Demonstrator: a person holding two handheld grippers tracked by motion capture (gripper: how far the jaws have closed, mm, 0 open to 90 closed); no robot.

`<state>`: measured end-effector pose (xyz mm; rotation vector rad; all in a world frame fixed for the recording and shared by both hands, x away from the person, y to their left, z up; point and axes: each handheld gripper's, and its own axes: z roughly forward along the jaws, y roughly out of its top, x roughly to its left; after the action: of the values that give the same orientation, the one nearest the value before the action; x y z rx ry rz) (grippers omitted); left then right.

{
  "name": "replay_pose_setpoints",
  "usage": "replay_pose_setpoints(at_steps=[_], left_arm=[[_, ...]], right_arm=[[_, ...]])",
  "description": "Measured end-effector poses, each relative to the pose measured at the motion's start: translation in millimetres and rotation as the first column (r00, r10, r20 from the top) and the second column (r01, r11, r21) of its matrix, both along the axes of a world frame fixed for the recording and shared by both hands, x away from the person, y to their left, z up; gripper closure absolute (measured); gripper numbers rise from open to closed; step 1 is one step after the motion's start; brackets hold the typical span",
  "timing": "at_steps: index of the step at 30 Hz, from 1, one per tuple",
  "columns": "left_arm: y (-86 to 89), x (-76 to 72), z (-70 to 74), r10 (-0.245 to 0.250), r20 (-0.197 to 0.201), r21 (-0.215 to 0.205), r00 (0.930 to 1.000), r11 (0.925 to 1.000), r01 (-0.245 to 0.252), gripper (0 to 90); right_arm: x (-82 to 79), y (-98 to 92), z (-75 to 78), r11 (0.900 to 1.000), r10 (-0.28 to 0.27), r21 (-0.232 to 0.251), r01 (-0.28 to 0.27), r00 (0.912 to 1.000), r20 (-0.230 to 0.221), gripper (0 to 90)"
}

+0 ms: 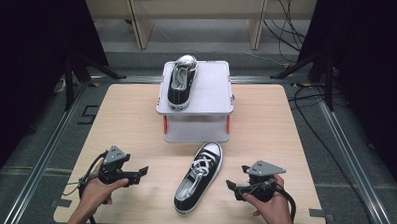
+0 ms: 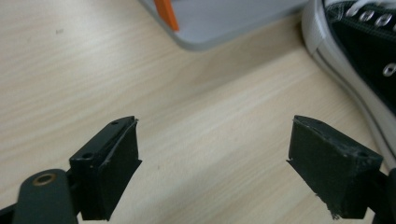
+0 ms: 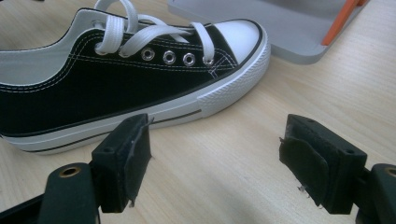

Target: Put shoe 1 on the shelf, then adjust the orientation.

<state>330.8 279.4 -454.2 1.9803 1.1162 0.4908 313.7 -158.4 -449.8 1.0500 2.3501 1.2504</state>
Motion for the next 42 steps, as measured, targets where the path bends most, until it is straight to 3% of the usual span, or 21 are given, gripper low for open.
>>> replay_pose_setpoints(at_steps=[1,2,5,7,10,11,12,13,19,20,24,29,32,33,34,35,36,38,42], left_arm=[[2.3,-1.4,-2.2,0.002,-0.009,0.015,1.0,0.9999,-0.002,15.5],[3.2,-3.0,-5.3,0.019,-0.003,-0.001,0.9998,0.9998,-0.019,15.5],[8.7,-6.7,-11.2,0.027,-0.005,0.003,0.9996,0.9996,-0.027,15.4],[10.2,-9.5,-16.1,0.037,-0.015,0.003,0.9992,0.9993,-0.037,15.4],[12.7,-13.0,-22.7,0.036,-0.026,0.032,0.999,0.9989,-0.036,15.5],[13.7,-14.0,-24.1,0.039,-0.03,0.043,0.9988,0.9984,-0.038,15.5],[15.7,-14.5,-24.5,0.03,-0.037,0.055,0.9989,0.9981,-0.028,15.5],[14.9,-14.5,-25.5,0.034,-0.029,0.037,0.999,0.9988,-0.033,15.3],[18.9,-13.8,-25.8,0.038,-0.01,0.055,0.9992,0.9978,-0.037,15.1],[19.6,-14.1,-25.4,0.025,-0.008,0.051,0.9996,0.9984,-0.025,15.1],[18.8,-14.7,-25.5,0.017,0.008,0.064,0.9998,0.9978,-0.018,15.1],[16.1,-15.9,-27.9,0.018,-0.018,0.092,0.9997,0.9957,-0.016,15.1],[14.9,-16.1,-28.4,0.013,-0.02,0.092,0.9997,0.9957,-0.011,15.2],[16.2,-14.8,-27.8,-0.007,-0.008,0.11,0.9999,0.9939,0.008,15.2],[14.9,-15.9,-28.3,0.009,-0.016,0.093,0.9998,0.9956,-0.007,15.2],[15.2,-15.7,-28.3,0.006,-0.016,0.096,0.9999,0.9954,-0.004,15.1],[16.3,-14.6,-27.8,-0.009,-0.007,0.11,0.9999,0.9939,0.01,15.2],[14.5,-16.0,-28.6,0.01,-0.019,0.092,0.9998,0.9958,-0.009,15.1],[14.6,-16.1,-28.7,0.003,-0.029,0.109,0.9996,0.994,0.001,15.2]], right_arm=[[-0.3,0.6,-0.2,1.0,0.003,0.004,-0.003,0.9999,-0.015,24.4],[-0.4,0.6,-0.5,1.0,0.002,0.005,-0.002,0.9998,-0.019,24.4],[0.3,-0.3,-1.6,1.0,0.001,-0.007,-0.001,1.0,0.008,24.4],[-0.4,0.3,-2.7,1.0,-0.002,-0.004,0.002,1.0,-0.003,24.4],[0.5,0.2,-5.7,1.0,0.013,-0.007,-0.013,0.9999,0.001,24.3],[0.5,0.2,-6.1,1.0,0.026,0.011,-0.025,0.999,-0.038,24.4],[-1.0,0.7,-5.7,1.0,-0.007,-0.01,0.007,0.9997,-0.023,24.3],[-1.7,1.4,-6.0,1.0,-0.014,-0.006,0.014,0.9996,-0.026,24.3],[-0.6,5.8,-6.2,0.999,0.04,0.015,-0.04,0.999,-0.018,24.0],[-2.6,7.4,-4.6,0.999,0.025,0.021,-0.024,0.9994,-0.025,23.8],[-5.3,19.2,0.4,0.999,0.044,0.026,-0.044,0.999,-0.003,23.0],[-9.3,38.8,8.7,0.998,0.049,0.027,-0.05,0.9982,0.035,15.2],[-11.4,51.0,10.4,0.997,0.039,0.063,-0.039,0.9992,0.0,15.5],[-10.8,55.2,10.5,0.996,0.053,0.073,-0.054,0.9986,0.005,15.7],[-10.7,61.3,10.6,0.992,0.068,0.102,-0.067,0.9977,-0.004,15.6],[-10.4,63.6,11.4,0.993,0.069,0.099,-0.07,0.9976,0.008,15.6],[-11.1,69.8,12.9,0.991,0.07,0.115,-0.068,0.9975,-0.01,15.5],[-10.2,77.8,14.8,0.995,0.061,0.075,-0.062,0.998,0.018,15.5],[-5.1,92.7,11.8,0.998,0.065,0.026,-0.065,0.9979,-0.008,21.2]])
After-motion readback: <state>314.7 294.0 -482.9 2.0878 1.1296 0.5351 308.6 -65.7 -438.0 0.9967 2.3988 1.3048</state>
